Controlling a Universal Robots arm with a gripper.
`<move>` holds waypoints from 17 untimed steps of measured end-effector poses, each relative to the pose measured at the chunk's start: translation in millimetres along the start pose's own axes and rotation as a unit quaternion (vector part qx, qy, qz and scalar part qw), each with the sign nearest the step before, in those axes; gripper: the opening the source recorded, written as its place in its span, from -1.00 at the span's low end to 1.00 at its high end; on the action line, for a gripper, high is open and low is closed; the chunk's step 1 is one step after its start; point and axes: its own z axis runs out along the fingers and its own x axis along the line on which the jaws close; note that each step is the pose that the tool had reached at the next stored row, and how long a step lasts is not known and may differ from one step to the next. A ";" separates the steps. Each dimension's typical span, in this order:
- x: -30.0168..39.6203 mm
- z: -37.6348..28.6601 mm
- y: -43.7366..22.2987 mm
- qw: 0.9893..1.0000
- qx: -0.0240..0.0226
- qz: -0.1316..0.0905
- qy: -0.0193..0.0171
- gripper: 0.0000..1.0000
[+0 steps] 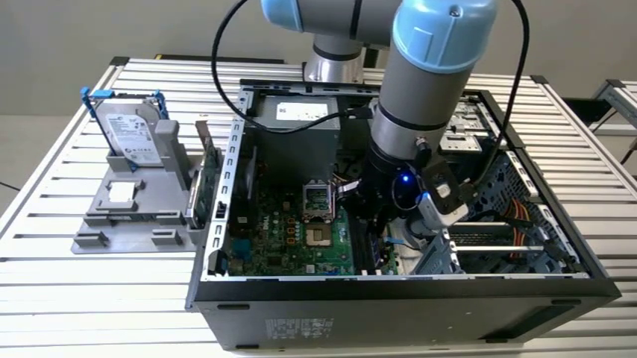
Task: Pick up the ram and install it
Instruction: 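Insert the ram into the slot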
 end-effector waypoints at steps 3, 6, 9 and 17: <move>0.0 -8.2 -0.2 1.000 0.000 0.000 0.002 1.00; -0.1 -15.2 -0.5 1.000 0.000 0.000 0.004 1.00; -0.1 -17.9 -0.5 1.000 0.000 0.000 0.005 1.00; -0.2 -18.1 -0.6 1.000 -0.001 0.000 0.005 -1.00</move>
